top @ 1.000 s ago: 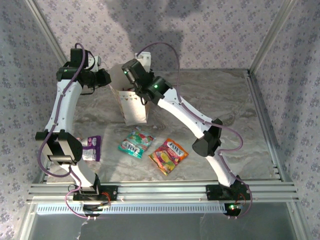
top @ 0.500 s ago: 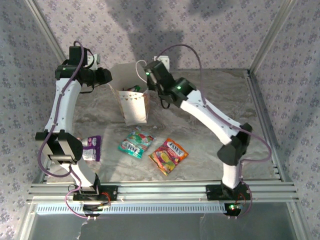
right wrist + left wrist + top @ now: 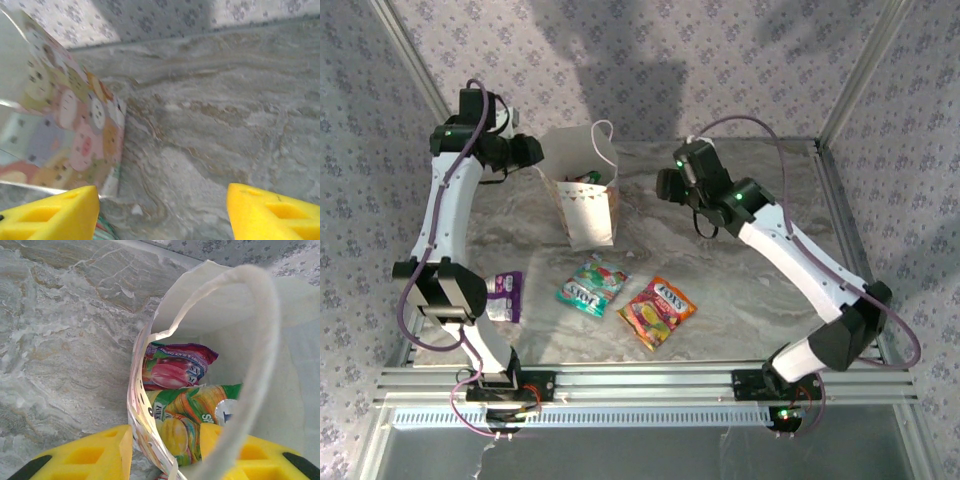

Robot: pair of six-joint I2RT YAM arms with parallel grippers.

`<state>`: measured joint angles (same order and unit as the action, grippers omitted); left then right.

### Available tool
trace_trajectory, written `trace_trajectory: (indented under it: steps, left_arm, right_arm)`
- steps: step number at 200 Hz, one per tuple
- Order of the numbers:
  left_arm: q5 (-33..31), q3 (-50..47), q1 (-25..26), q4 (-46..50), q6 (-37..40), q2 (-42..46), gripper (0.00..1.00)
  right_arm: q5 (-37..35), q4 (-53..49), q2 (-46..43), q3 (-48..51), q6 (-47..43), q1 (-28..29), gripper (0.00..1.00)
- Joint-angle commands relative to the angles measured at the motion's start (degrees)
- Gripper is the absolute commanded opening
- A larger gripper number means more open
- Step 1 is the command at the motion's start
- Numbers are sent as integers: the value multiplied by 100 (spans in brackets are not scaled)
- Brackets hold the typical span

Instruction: Place the snacks into the paper bag

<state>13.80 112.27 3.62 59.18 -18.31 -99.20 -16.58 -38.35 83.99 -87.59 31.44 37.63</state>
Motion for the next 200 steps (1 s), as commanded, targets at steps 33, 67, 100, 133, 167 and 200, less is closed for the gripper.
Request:
trace_trajectory:
  steps: [33, 67, 100, 133, 167, 200]
  left_arm:
    - [-599, 288, 306, 412, 17, -215, 41]
    - [-625, 247, 381, 419, 4, -188, 42]
    - [-668, 234, 433, 429, 2, -170, 43]
    - [-711, 251, 470, 428, 15, -206, 44]
    - [-765, 243, 475, 468, 38, -249, 44]
    - [-774, 175, 491, 446, 38, -241, 44]
  right_arm:
    - [775, -15, -770, 1157, 589, -521, 75]
    - [1349, 30, -987, 1720, 899, -788, 81]
    - [1558, -15, -1190, 2326, 1166, -914, 82]
    - [1767, -67, -1362, 2831, 1436, -954, 83]
    - [2064, -120, -1483, 3289, 1634, -940, 84]
    - [2206, -142, -1659, 3626, 1806, -908, 85]
